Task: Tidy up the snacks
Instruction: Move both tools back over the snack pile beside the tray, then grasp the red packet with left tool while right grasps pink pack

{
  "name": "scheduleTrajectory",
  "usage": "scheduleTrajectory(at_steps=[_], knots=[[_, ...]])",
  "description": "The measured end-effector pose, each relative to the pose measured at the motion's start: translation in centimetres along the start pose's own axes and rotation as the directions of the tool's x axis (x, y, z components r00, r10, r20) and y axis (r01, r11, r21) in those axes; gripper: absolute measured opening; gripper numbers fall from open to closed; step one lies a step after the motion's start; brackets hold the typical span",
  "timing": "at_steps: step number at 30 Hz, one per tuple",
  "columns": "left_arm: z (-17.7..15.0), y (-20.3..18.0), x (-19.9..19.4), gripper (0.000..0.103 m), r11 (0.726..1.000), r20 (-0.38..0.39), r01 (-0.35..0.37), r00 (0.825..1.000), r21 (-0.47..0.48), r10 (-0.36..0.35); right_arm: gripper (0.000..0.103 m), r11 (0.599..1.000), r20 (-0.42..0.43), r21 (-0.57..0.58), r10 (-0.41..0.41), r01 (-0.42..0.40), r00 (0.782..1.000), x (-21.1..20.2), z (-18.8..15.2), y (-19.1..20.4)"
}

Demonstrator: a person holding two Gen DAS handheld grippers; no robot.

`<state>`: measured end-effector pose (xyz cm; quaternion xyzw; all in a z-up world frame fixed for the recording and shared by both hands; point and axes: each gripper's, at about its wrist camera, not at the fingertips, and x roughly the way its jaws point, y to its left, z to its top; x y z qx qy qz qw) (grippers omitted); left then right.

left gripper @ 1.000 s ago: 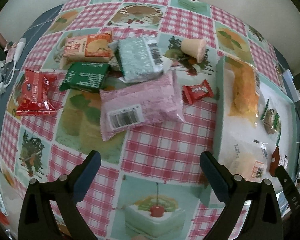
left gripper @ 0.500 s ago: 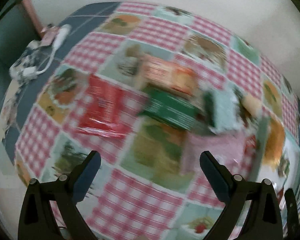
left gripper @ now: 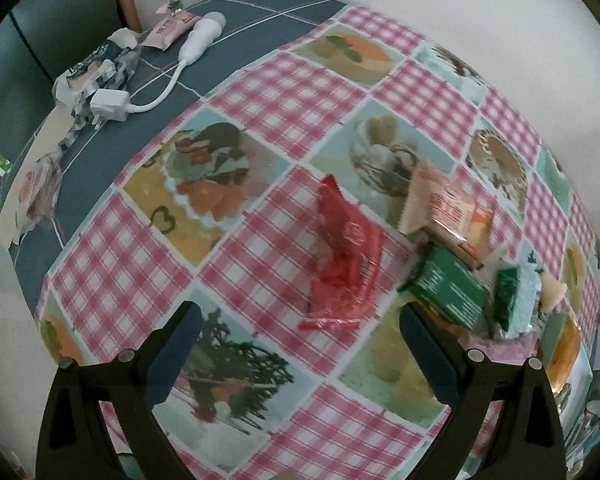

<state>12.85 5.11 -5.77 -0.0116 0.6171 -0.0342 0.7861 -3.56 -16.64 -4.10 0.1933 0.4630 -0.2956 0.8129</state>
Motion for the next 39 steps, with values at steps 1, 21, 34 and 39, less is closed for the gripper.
scheduleTrajectory(at_steps=[1, 21, 34, 39], knots=[[0.1, 0.2, 0.0, 0.099, 1.000, -0.001, 0.002, 1.000, -0.004, -0.002, 0.103, 1.000, -0.007, -0.015, 0.009, -0.009, 1.000, 0.4, 0.0, 0.8], [2.6, -1.7, 3.4, 0.099, 0.997, -0.071, 0.031, 0.997, 0.065, -0.027, 0.103, 0.981, -0.118, -0.191, -0.003, -0.020, 0.993, 6.9, -0.6, 6.9], [2.4, -3.8, 4.7, 0.049, 0.995, -0.079, 0.034, 0.997, 0.097, -0.026, 0.094, 0.976, -0.098, -0.217, -0.011, -0.010, 0.995, 7.1, -0.6, 7.5], [2.2, -4.7, 4.3, 0.040, 0.992, -0.061, 0.051, 0.997, 0.115, -0.044, 0.090, 0.976, -0.098, -0.218, -0.002, -0.020, 0.995, 6.9, -0.6, 7.4]])
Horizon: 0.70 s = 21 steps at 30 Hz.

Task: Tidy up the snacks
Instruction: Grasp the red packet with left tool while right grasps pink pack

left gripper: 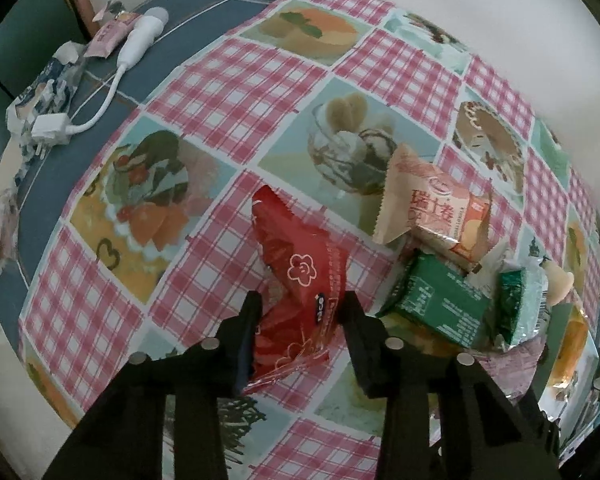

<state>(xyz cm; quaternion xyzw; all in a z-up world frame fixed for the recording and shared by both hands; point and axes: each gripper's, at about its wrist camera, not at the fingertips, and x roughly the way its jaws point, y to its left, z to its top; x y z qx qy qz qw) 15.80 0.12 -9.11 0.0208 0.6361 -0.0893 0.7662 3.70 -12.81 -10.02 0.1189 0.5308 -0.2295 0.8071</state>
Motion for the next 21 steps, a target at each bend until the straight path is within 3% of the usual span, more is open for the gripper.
scheduleTrajectory(at_steps=[13, 21], knots=[[0.4, 0.4, -3.4, 0.040, 1.000, 0.078, -0.004, 0.997, 0.003, 0.004, 0.088, 0.994, 0.028, 0.074, 0.076, -0.078, 0.997, -2.5, 0.5, -2.0], [-0.5, -0.4, -5.7, 0.040, 0.999, 0.124, -0.007, 0.992, 0.042, 0.002, 0.088, 0.990, 0.055, 0.112, 0.077, -0.082, 0.996, -4.4, 1.1, -3.6]])
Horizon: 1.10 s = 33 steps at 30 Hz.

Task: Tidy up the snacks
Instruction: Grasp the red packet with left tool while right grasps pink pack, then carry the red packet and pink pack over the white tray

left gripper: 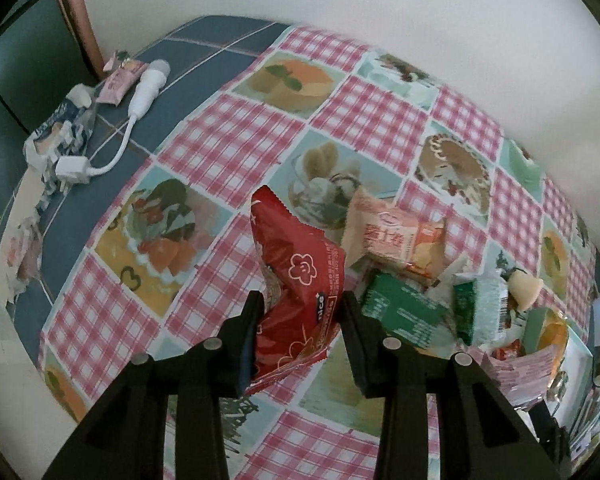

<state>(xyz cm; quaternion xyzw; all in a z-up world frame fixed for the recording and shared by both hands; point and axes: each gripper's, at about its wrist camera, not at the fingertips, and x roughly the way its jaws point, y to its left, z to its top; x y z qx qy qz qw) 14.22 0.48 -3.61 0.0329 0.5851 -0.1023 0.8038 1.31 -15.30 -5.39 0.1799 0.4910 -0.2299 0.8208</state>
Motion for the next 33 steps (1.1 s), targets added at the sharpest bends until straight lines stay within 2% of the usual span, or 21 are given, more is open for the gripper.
scheduleTrajectory(at_steps=[7, 19, 26, 33], knots=[[-0.4, -2.1, -1.6, 0.040, 0.999, 0.031, 0.006, 0.999, 0.044, -0.008, 0.088, 0.999, 0.021, 0.021, -0.035, 0.034, 0.999, -1.5, 0.5, -1.7], [-2.6, -7.5, -3.6, 0.040, 0.990, 0.062, 0.040, 0.997, 0.135, -0.049, 0.088, 0.987, 0.042, 0.146, -0.076, 0.069, 0.996, -3.8, 0.9, -7.5], [-4.5, -11.9, -4.3, 0.040, 0.971, 0.061, 0.052, 0.996, 0.234, -0.068, 0.088, 0.954, 0.020, 0.282, -0.118, 0.107, 0.993, -4.7, 0.6, -13.4], [-6.8, -16.4, -4.1, 0.040, 0.945, 0.026, 0.082, 0.995, 0.318, -0.095, 0.088, 0.891, -0.033, 0.428, -0.149, 0.149, 0.988, -4.6, -0.8, -20.1]])
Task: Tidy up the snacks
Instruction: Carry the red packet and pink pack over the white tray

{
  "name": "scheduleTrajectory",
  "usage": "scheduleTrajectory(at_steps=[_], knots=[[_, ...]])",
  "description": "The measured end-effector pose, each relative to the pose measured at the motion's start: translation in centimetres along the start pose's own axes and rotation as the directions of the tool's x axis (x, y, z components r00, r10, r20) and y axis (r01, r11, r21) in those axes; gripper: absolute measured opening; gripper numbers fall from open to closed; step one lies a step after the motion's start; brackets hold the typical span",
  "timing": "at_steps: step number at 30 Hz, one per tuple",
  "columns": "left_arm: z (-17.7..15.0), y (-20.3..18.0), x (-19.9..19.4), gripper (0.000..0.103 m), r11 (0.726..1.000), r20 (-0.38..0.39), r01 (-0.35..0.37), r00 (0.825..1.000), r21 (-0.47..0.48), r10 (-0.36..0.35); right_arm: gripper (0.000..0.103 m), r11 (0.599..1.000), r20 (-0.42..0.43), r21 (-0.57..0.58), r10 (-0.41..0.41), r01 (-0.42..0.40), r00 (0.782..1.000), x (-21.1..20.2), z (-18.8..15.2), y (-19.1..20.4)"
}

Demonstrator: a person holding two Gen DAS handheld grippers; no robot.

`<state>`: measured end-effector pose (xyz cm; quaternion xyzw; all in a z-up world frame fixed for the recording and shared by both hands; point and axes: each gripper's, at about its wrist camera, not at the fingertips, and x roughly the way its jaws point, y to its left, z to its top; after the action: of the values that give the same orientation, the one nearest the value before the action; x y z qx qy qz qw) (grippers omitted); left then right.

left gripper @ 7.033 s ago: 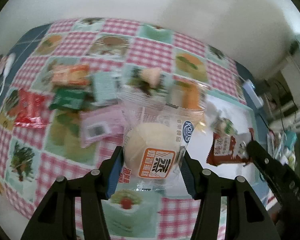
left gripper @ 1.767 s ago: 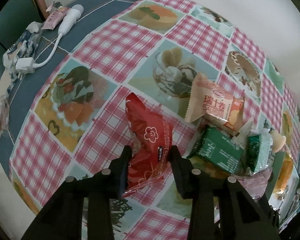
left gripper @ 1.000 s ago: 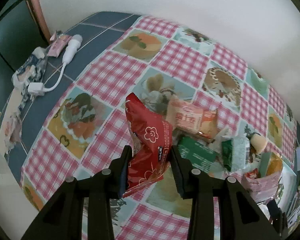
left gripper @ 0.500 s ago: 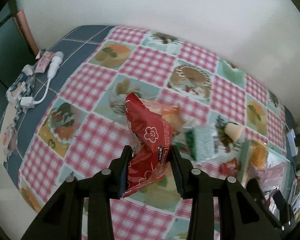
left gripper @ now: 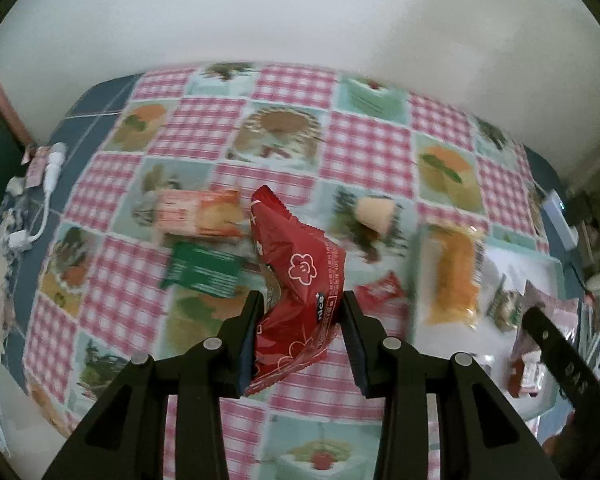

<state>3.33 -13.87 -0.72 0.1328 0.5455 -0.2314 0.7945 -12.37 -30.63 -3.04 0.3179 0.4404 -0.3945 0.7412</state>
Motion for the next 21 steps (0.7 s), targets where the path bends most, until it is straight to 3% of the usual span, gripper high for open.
scheduleTrajectory(at_steps=[11, 21], knots=[[-1.9, -10.4, 1.3, 0.040, 0.973, -0.069, 0.128, 0.991, 0.191, -0.117, 0.088, 0.988, -0.035, 0.140, -0.057, 0.062, 0.998, 2.1, 1.0, -7.2], [-2.3, -14.3, 2.9, 0.040, 0.949, -0.134, 0.224, 0.971, 0.223, -0.198, 0.088, 0.971, -0.058, 0.222, -0.073, 0.085, 0.996, 3.8, 1.7, -11.2]])
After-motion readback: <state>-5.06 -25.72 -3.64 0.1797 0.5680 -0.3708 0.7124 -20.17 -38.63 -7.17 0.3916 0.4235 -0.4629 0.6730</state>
